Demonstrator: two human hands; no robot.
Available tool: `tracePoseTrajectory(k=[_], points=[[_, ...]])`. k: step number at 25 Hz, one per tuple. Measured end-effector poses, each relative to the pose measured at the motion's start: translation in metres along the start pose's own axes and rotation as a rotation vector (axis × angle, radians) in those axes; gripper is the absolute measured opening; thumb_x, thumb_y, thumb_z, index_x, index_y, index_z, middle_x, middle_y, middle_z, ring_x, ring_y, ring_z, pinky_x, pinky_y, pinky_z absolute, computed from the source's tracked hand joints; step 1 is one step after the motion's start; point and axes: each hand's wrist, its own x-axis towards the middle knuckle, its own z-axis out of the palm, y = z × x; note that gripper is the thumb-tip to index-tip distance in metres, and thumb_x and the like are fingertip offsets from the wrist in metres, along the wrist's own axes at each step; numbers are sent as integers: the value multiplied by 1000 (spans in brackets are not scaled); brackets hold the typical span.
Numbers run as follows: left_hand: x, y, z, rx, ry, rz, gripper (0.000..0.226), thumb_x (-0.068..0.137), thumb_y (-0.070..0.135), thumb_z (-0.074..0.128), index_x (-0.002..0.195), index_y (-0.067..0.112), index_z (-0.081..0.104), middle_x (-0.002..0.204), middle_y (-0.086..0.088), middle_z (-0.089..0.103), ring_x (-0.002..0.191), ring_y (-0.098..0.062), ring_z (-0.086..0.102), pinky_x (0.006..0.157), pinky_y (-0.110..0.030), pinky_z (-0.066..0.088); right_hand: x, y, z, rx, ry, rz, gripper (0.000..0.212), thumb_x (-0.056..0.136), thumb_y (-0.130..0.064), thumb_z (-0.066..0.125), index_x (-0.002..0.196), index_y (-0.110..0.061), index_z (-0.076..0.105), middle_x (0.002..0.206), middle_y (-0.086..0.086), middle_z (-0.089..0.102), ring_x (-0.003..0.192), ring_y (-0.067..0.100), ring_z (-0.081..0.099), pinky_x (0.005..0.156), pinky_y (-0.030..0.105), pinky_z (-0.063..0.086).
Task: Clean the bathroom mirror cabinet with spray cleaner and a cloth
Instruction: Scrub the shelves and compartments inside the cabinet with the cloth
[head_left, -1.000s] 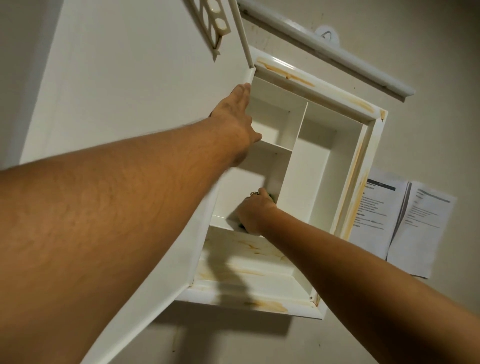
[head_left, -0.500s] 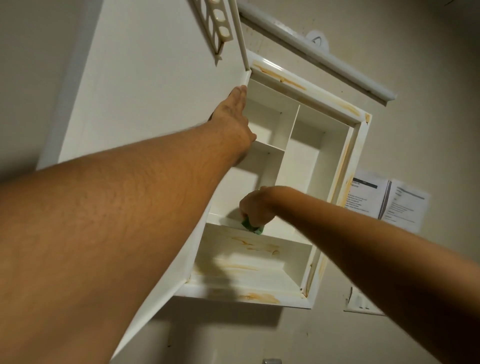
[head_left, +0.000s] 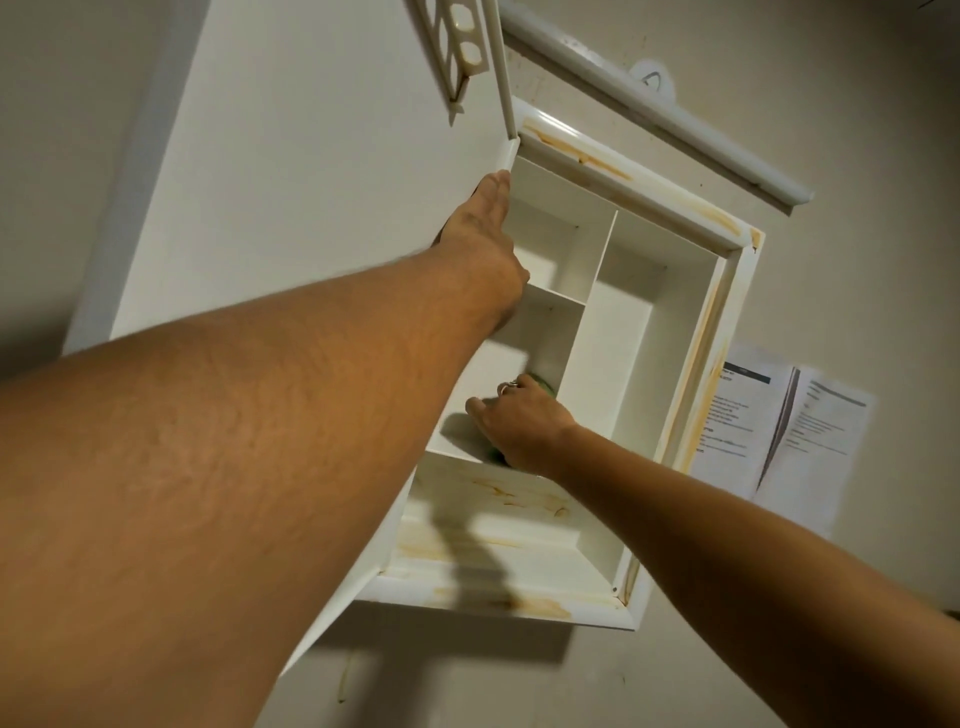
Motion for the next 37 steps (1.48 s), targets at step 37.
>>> tracePoseTrajectory(k=[37], points=[[10,-2,8,-9,67,17,82,100,38,53,164,36,2,164,-12,32,151,-54,-15,124,-63,-7,-18,-44,17,892,181,398,15,101,-26,54,96,-13,59,88,5,61,72,25,53,62,32,39]])
